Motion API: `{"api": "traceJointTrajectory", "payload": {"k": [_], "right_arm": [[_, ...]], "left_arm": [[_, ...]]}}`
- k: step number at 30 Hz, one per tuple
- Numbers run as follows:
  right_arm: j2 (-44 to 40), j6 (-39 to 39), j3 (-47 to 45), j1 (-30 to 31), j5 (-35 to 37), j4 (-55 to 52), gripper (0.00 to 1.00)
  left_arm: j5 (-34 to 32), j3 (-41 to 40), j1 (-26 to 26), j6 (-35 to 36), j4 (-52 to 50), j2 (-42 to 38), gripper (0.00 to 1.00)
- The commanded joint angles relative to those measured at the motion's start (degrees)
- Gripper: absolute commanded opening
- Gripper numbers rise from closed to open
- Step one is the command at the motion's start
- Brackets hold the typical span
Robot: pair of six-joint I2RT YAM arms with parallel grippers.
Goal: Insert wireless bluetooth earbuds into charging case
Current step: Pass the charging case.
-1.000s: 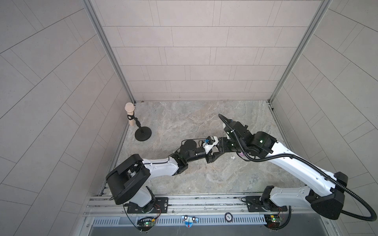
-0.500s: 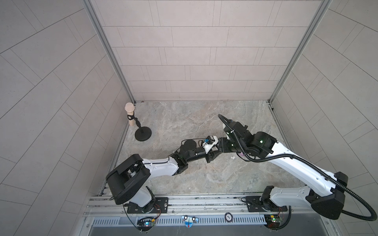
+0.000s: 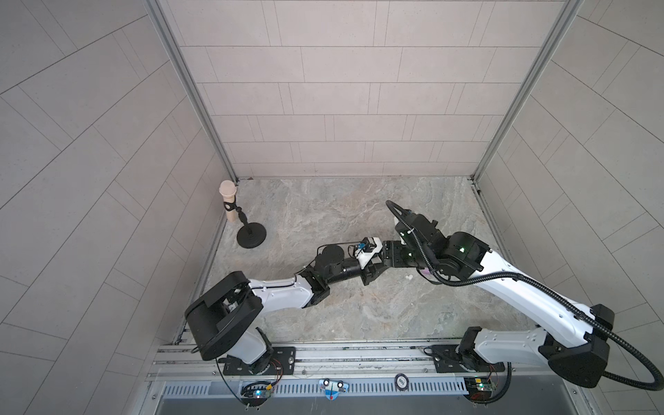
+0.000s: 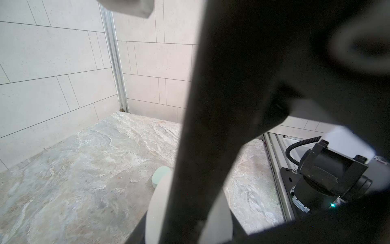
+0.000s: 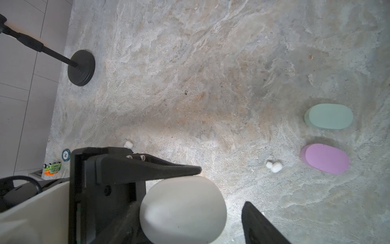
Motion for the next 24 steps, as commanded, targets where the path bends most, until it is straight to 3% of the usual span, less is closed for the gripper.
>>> {"api": "traceJointTrajectory", "payload": {"k": [1, 8, 18, 24], "right_arm": [[-3.52, 0.74, 1.46, 0.82, 0.52, 2.57, 0.84], [-9.28, -5.1, 0.61, -0.24, 0.43, 1.64, 0.89], [-11.35, -35.57, -1.23, -1.35, -15.47, -0.55, 0.88], [-11.46, -45.37, -3.17, -0.93, -20.54, -0.4, 0.85]], "left_arm": [[1.23, -0.58, -0.61, 0.28, -1.75, -1.64, 0.3], [2.19, -4.55, -0.39, -0.1, -4.69, -6.29, 0.27], [7.16, -8.88, 0.2, -2.6, -10.28, -16.26, 0.26], [7.84, -10.26, 0.27, -3.41, -14.88, -22.2, 0.24]]}}
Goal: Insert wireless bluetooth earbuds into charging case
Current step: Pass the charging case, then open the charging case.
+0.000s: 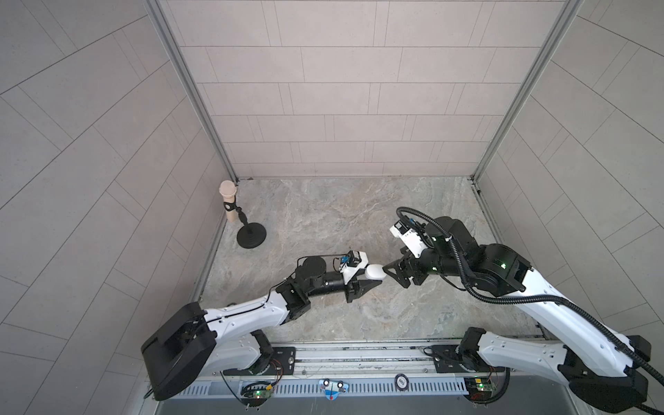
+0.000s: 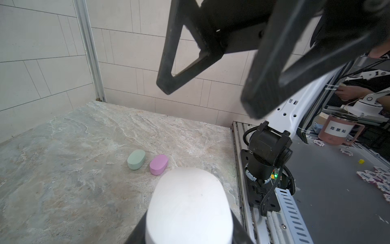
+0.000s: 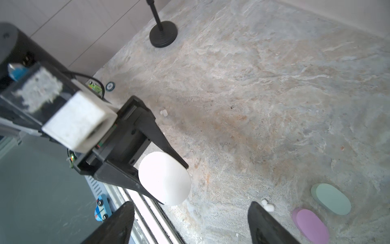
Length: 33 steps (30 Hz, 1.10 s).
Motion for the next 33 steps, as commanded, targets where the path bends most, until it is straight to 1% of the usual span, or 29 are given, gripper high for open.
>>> {"api": "traceJointTrajectory", "payload": {"k": [1, 5, 9, 23, 33], "right_arm": [[-0.68, -9.91, -1.28, 0.55, -4.54, -0.57, 0.85], [0.19, -11.86, -2.22, 2.76, -3.59, 0.92, 0.85], [1.39, -12.08, -2.36, 4.85, -1.66, 2.46, 0.85], [5.66, -11.53, -2.11, 7.72, 4.1, 5.43, 0.84], [5.87, -9.86, -0.4, 7.72, 13.0, 6.56, 0.82]], "left_arm": [[1.51, -0.86, 0.28, -1.07, -3.12, -3.29, 0.24], [1.09, -1.66, 0.28, -1.04, -4.83, -6.2, 0.23], [1.02, -1.74, 0.26, -0.73, -6.11, -7.54, 0.22], [1.36, -1.92, 0.23, 0.04, -7.01, -9.46, 0.22], [2.43, -2.06, 0.18, -0.07, -6.98, -9.94, 0.21]]}}
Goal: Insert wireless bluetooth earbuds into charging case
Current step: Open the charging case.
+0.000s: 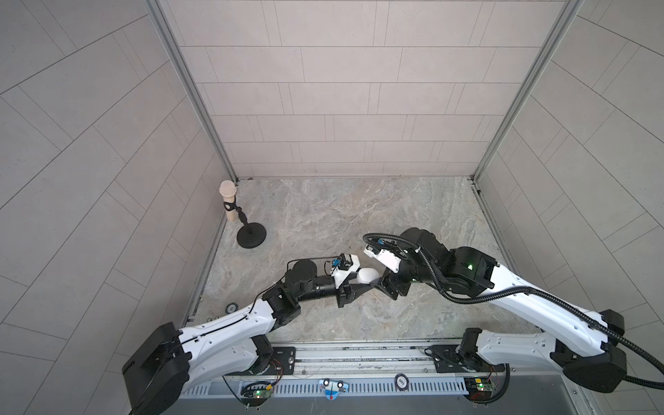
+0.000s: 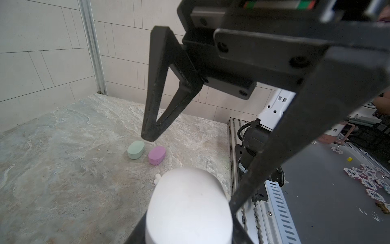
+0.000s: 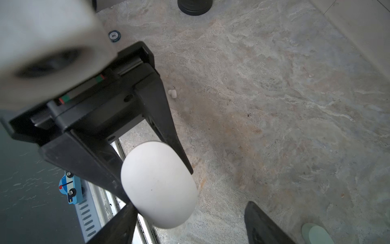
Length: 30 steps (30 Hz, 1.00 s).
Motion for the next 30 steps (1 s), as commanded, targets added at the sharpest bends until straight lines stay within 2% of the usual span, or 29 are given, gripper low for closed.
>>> {"api": "traceJointTrajectory", "payload": {"k": [1, 14, 23, 30], "right_arm": [[-0.15, 0.47, 2.32, -0.45, 7.52, 1.82, 0.82], [0.47, 2.82, 4.59, -1.07, 11.12, 2.96, 0.82], [-0.67, 4.41, 5.81, -1.32, 8.42, 0.33, 0.91], [-3.32, 12.07, 5.91, -5.11, 5.3, -3.99, 0.96]], "left_arm": [[2.91, -0.35, -0.33, 0.56, 1.36, -1.46, 0.21], [3.33, -0.5, -0.62, 0.0, 1.87, -1.92, 0.19], [-0.42, -2.27, -0.25, -1.28, 3.18, -2.2, 0.19], [-2.85, -5.09, 2.42, -3.57, 6.43, -3.76, 0.19]]}}
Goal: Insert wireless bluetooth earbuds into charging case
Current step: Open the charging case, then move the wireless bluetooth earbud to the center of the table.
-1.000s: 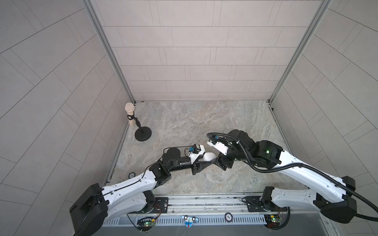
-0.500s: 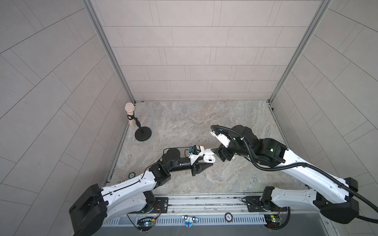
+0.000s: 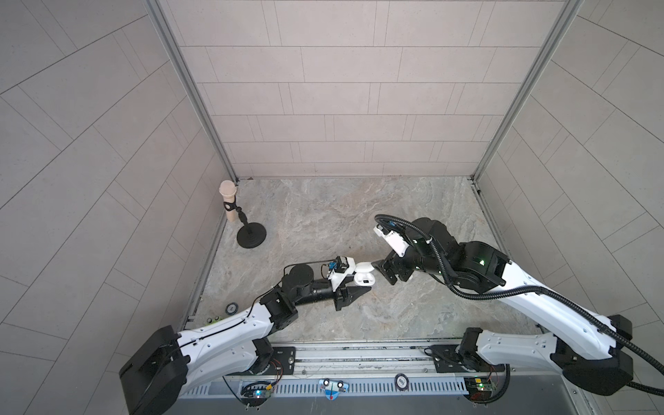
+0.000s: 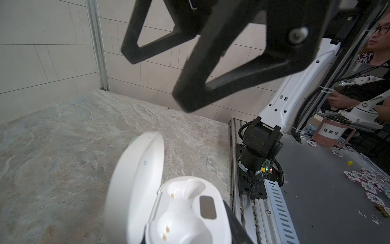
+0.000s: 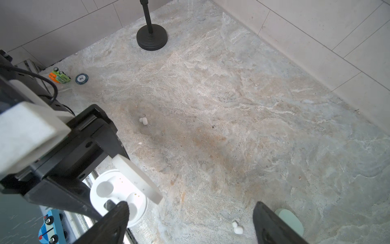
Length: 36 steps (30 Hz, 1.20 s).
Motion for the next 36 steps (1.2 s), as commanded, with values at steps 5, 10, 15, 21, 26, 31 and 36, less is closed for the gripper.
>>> {"api": "traceJointTrajectory", "payload": {"k": [5, 10, 15, 21, 26, 31, 36], "right_arm": [[-4.42, 14.75, -5.54, -10.46, -4.67, -4.48, 0.98], [-3.68, 23.61, -17.92, -19.53, -7.18, -2.02, 0.97], [1.18, 27.03, -23.87, -21.19, -3.97, 2.88, 0.95], [14.22, 29.91, -22.05, -21.78, -4.44, 4.9, 0.9], [19.84, 30.66, -22.21, -21.63, -5.71, 8.65, 0.88], [21.48, 31.03, -24.0, -21.89, -5.68, 10.68, 0.88], [23.42, 30.71, -24.41, -22.34, -5.88, 11.71, 0.88]], "left_arm": [[-2.02, -1.29, 2.66, -1.36, 4.26, -2.4, 0.18], [-1.86, -1.2, 3.73, -1.27, 4.76, -2.13, 0.18], [-2.19, -0.86, 4.12, -0.93, 4.78, -1.48, 0.18], [-2.72, -0.33, 4.24, -0.83, 5.61, 0.14, 0.18], [-2.02, 0.46, 4.54, -0.66, 5.45, 0.85, 0.18], [-1.97, 0.35, 4.68, -0.48, 5.16, 0.58, 0.18], [-1.91, 0.38, 4.65, -0.48, 5.33, 0.76, 0.18]]}}
